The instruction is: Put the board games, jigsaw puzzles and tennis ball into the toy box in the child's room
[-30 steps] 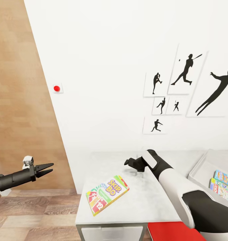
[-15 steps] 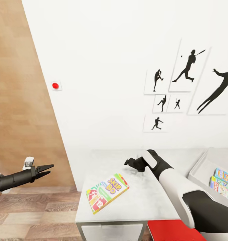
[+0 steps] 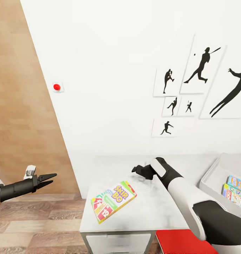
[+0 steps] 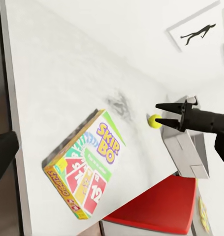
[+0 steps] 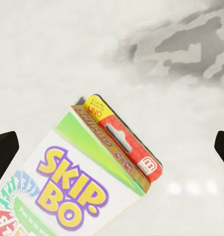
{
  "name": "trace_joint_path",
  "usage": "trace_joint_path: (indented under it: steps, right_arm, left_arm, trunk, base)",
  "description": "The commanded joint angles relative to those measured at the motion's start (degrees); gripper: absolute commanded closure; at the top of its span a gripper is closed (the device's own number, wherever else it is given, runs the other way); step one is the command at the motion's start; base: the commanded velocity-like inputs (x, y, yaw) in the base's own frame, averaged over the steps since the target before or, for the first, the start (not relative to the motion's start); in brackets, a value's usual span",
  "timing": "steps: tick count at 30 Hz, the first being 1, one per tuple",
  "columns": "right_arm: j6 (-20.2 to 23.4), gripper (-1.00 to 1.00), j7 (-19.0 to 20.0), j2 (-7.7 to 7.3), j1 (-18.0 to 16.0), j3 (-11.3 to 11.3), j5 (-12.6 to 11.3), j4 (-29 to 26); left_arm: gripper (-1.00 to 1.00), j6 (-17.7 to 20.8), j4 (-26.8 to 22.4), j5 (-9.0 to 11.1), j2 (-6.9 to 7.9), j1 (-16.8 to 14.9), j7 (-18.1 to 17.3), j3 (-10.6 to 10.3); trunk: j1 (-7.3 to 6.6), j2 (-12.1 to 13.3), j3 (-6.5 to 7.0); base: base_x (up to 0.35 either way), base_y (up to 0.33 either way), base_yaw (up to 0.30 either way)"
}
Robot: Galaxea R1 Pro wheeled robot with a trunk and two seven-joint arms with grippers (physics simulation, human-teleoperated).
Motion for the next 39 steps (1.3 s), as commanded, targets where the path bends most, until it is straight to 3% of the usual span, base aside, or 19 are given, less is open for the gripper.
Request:
trace_joint_path:
  steps: [1, 6, 11, 22, 25, 31, 39]
  right_arm:
    - [0.0, -1.00, -0.5, -0.05, -0.1, 0.4, -0.6, -0.3]
    - [-0.4, -1.00, -0.4, -0.07, 1.0, 0.4, -0.6, -2.9]
    - [-4.2, -1.00, 0.0, 0.14, 4.1, 0.5, -0.6, -4.1]
    - [-5.1, -1.00, 0.5, 0.36, 4.7, 0.6, -0.6, -4.7]
    - [-5.1, -1.00, 0.5, 0.37, 4.7, 1.8, -0.6, -4.7]
    - [-5.5, -1.00, 0.8, 0.41, 4.7, 6.5, -0.7, -4.7]
    - [-5.6, -1.00, 1.7, 0.15, 4.7, 7.4, -0.7, -4.7]
  left_arm:
    - [-1.00, 0.6, 0.0, 0.0, -0.01, -0.1, -0.2, 0.0]
    - [-1.00, 0.6, 0.0, 0.0, 0.03, -0.1, 1.3, 0.1]
    - [-1.00, 0.6, 0.0, 0.0, 0.02, -0.1, 3.2, 0.1]
    - [-1.00, 0.6, 0.0, 0.0, -0.02, -0.1, 4.2, 0.1]
    - [-1.00, 0.6, 0.0, 0.0, -0.02, -0.1, 4.2, 0.1]
    - [-1.00, 0.6, 0.0, 0.0, -0.02, -0.1, 4.3, 0.1]
    - [-1.00, -1.7, 0.0, 0.0, -0.02, -0.1, 4.3, 0.1]
  trunk:
    - [0.03, -0.1, -0.23]
    - [0.03, -0.1, -0.70]
    - [0.03, -0.1, -1.17]
    - [0.03, -0.1, -2.20]
    - [0.03, -0.1, -2.49]
    - [0.03, -0.1, -3.05]
    - [0.03, -0.1, -3.80]
  base:
    - [0.000, 0.000, 0.000]
    - [0.000, 0.000, 0.000]
    - [0.000, 0.000, 0.000]
    - [0.000, 0.000, 0.000]
    - [0.000, 0.000, 0.000]
    - [0.000, 0.000, 0.000]
    - [0.000, 0.000, 0.000]
